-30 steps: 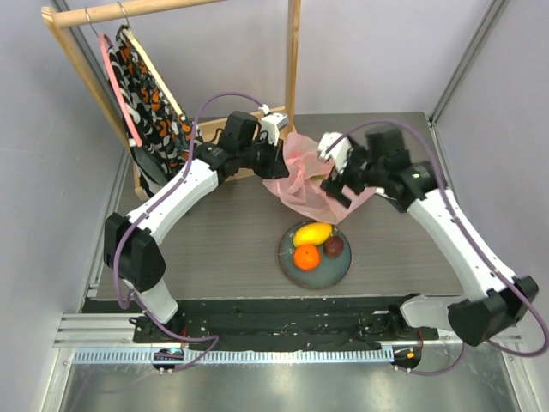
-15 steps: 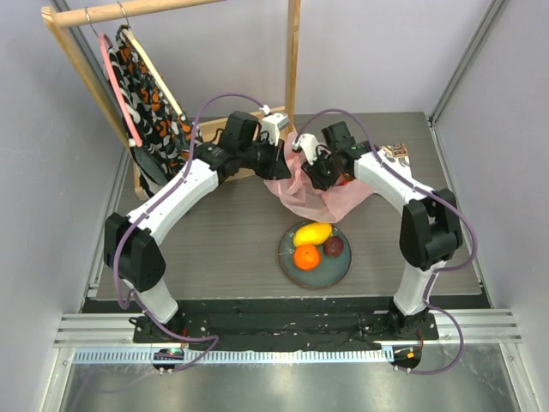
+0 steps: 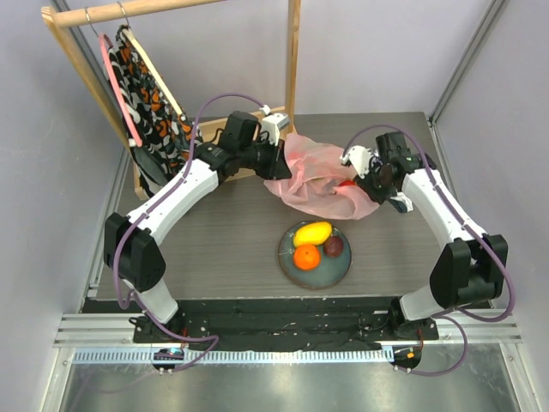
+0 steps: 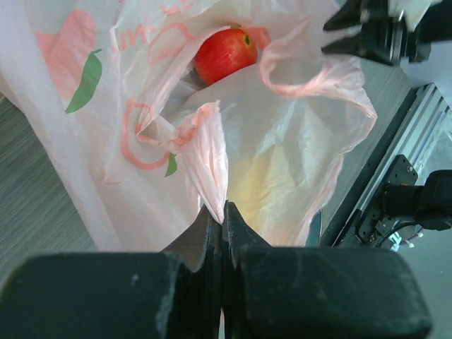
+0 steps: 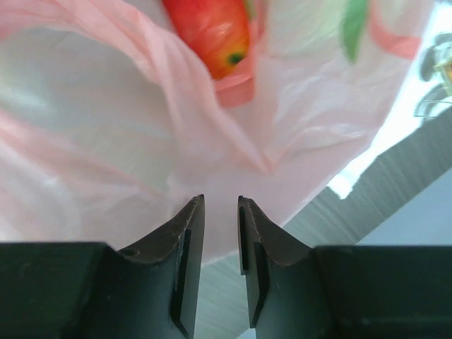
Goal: Take the fake fruits out of the plastic bag
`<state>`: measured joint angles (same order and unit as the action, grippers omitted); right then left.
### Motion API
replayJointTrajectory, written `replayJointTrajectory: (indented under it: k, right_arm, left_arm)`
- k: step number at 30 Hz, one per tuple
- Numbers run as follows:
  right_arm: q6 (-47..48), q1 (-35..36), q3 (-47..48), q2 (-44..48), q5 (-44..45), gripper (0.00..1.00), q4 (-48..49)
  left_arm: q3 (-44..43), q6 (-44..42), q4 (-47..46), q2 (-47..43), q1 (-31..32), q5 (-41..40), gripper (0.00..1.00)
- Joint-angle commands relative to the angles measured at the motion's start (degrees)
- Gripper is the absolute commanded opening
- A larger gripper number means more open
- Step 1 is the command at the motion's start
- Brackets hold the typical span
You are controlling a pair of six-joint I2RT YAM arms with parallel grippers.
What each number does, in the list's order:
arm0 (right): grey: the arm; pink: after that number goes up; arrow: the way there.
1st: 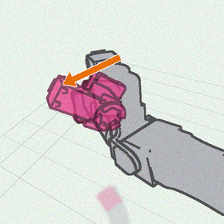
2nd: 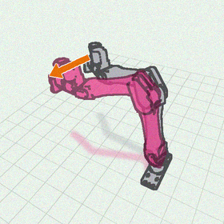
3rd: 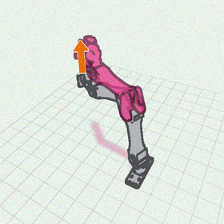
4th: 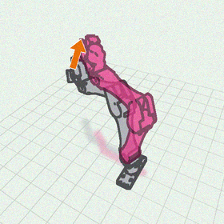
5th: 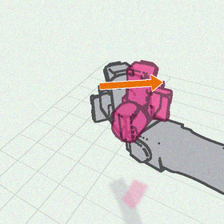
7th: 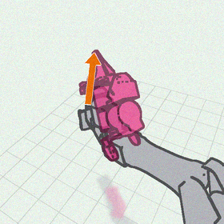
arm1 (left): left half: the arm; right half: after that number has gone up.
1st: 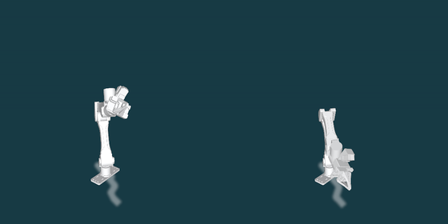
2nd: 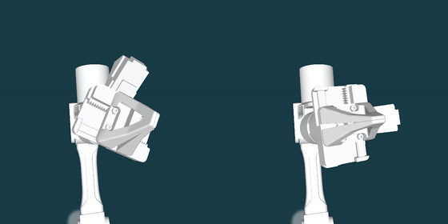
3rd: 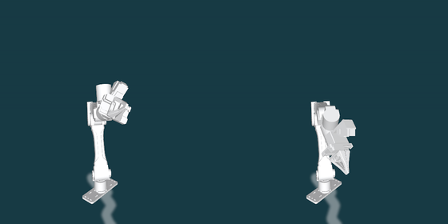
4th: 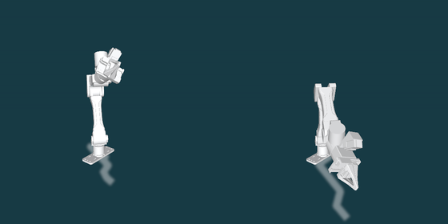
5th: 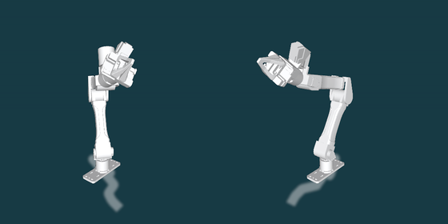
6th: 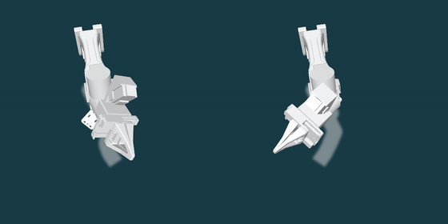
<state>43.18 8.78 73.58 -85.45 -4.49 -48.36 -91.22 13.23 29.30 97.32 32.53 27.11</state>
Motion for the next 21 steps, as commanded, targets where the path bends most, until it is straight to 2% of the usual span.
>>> replayJointTrajectory:
  k: [1,6,11,17,21]
  right_arm:
    - [2.18,1.24,-1.69,0.11,1.68,0.33,-2.97]
    - [-1.25,1.33,6.12,-1.12,1.68,0.33,-3.14]
    - [-2.22,4.31,20.1,-1.39,-3.14,0.37,-4.38]
    - [-3.01,13.35,19.85,-4.81,-6.32,0.39,-2.18]
    - [-6.35,15.04,16.95,-8.5,-8.86,0.37,-0.33]
  left_arm:
    - [-2.03,1.53,-3.02,-0.9,0.25,2.51,0.0]
    - [-2.91,1.79,-3.28,-0.64,1.48,2.59,0.0]
    - [-2.91,1.36,-3.37,-0.64,2.36,2.24,0.0]
    - [-3.26,1.53,-3.28,-0.46,2.71,2.15,0.0]
    - [-3.53,2.06,-2.85,-0.9,2.71,0.23,0.0]
